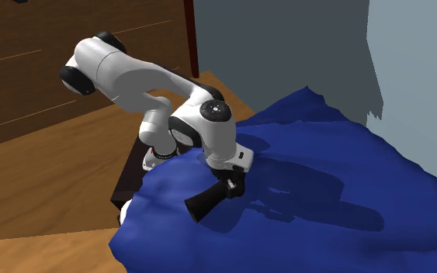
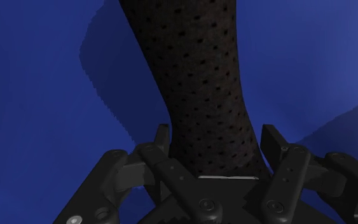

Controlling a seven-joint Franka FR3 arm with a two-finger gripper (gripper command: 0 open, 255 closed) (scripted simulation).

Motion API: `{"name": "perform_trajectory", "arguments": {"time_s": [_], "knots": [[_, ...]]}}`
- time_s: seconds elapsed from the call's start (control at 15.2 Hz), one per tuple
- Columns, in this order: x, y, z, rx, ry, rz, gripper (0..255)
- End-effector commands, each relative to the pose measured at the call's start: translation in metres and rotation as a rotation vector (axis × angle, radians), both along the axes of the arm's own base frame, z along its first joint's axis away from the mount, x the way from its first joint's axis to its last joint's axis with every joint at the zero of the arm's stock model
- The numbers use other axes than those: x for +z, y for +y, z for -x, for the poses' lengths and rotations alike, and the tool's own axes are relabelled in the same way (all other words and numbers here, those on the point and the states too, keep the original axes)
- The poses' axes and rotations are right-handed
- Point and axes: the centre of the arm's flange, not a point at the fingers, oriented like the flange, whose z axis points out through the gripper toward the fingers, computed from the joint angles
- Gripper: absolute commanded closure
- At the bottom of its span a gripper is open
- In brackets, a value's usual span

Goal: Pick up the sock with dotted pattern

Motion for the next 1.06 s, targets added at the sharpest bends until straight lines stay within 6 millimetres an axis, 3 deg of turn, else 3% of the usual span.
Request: {"name": "perform_trajectory", "arguments": {"time_s": [0.0,0.86,0.99], "knots": [[0.007,0.000,0.000,-0.001,0.001,0.000,255],[0.076,0.000,0.000,-0.001,0.001,0.000,255],[0.077,0.000,0.000,-0.001,0.001,0.000,255]]}}
